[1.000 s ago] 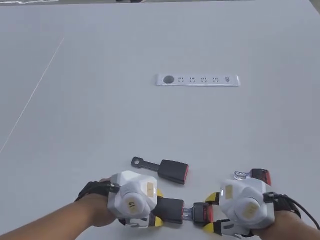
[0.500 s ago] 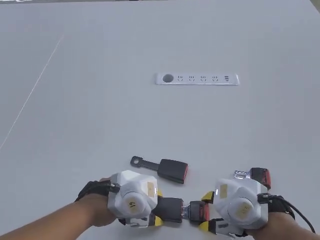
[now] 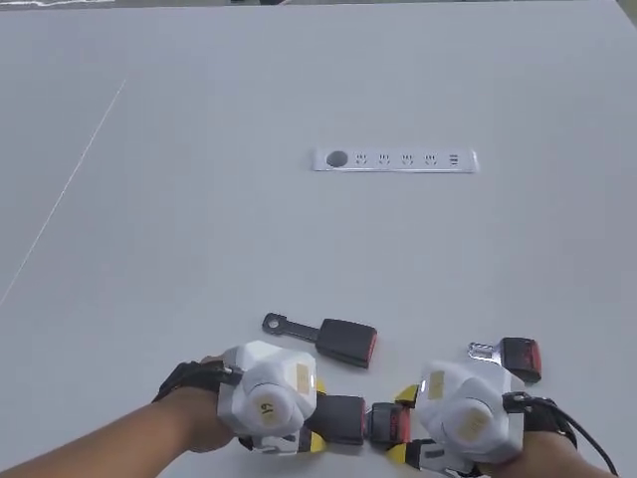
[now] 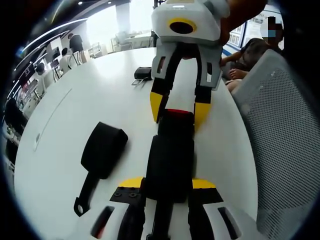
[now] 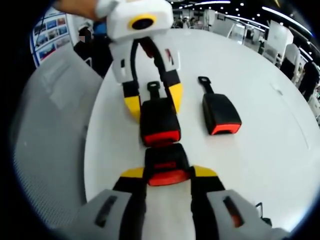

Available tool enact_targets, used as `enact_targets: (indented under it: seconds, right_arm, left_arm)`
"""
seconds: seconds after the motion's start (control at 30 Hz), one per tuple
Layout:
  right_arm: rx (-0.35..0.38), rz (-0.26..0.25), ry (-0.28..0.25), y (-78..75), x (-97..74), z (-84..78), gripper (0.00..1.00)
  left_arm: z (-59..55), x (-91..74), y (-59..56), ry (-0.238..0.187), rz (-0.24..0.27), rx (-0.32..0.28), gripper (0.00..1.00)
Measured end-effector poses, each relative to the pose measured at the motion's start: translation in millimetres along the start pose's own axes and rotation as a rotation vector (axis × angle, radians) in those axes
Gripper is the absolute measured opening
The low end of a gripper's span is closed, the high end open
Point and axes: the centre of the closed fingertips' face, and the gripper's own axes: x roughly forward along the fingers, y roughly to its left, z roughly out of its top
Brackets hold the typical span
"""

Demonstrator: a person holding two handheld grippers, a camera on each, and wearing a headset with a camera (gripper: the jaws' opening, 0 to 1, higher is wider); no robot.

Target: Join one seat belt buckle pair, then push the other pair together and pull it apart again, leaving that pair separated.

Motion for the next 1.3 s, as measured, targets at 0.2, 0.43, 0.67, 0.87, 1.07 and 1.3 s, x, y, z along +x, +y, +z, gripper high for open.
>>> enact_targets:
  seconds: [0.2, 0.43, 0.67, 0.87, 1.07, 1.3]
  right_arm:
    - [-0.011, 0.013, -0.029, 0.1, -0.2, 0.0, 0.34]
    - [-0.03, 0.033, -0.032, 0.4, -1.2, -0.4, 0.34]
    - [-0.05, 0.033, -0.062, 0.4, -2.8, -2.1, 0.34]
    - [-0.056, 0.028, -0.082, 0.2, -4.3, -1.1, 0.33]
    - [-0.05, 0.021, -0.11, -0.3, -5.0, -1.1, 0.33]
    - [-0.042, 0.022, -0.128, -0.2, -5.5, -0.2, 0.33]
  left_arm:
    - [-1.8, -0.8, 1.0, 0.006, -0.016, 0.017, 0.33]
    - [-2.3, -2.8, -0.3, -0.01, -0.015, 0.027, 0.33]
    - [-2.4, -3.7, -0.7, -0.011, -0.03, 0.048, 0.32]
    - [-3.3, -4.9, -0.2, -0.031, -0.041, 0.046, 0.32]
    - [-3.7, -5.9, -0.4, -0.043, -0.056, 0.062, 0.32]
    - [-3.7, -7.2, -0.8, -0.058, -0.07, 0.074, 0.31]
